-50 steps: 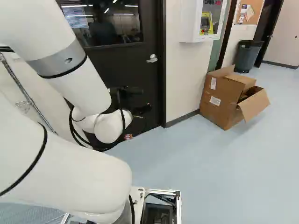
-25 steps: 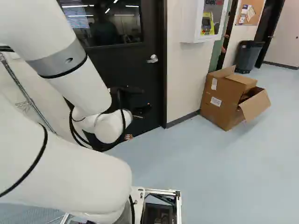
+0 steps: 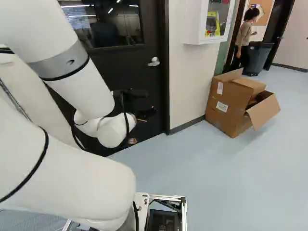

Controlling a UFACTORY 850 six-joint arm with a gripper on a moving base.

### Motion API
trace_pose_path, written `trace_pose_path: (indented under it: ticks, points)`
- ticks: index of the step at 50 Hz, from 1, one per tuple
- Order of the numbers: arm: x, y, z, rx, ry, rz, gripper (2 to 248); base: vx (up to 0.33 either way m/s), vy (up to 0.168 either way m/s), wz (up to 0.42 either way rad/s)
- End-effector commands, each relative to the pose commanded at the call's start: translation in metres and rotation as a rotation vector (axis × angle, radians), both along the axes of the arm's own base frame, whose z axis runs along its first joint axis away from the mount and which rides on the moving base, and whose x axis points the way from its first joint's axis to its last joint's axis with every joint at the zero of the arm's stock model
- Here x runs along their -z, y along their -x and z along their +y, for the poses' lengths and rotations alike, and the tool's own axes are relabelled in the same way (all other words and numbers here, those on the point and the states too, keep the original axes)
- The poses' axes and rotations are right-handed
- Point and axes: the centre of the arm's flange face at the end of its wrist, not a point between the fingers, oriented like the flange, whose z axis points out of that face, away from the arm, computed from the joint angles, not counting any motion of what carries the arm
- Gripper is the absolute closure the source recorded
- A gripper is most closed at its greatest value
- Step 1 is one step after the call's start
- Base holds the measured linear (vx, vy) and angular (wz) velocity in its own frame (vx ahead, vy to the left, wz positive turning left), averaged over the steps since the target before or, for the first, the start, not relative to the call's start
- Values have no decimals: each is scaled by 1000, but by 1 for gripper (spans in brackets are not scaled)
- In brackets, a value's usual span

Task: Open the door and move inside

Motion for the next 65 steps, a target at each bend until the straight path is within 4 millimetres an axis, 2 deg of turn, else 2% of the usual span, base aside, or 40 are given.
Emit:
trace_pose_path:
  ticks: [32, 65]
  points:
    - [0, 0, 0, 0, 0, 0, 3, 125, -76, 12]
    - [0, 0, 0, 0, 0, 0, 3, 144, -49, 212]
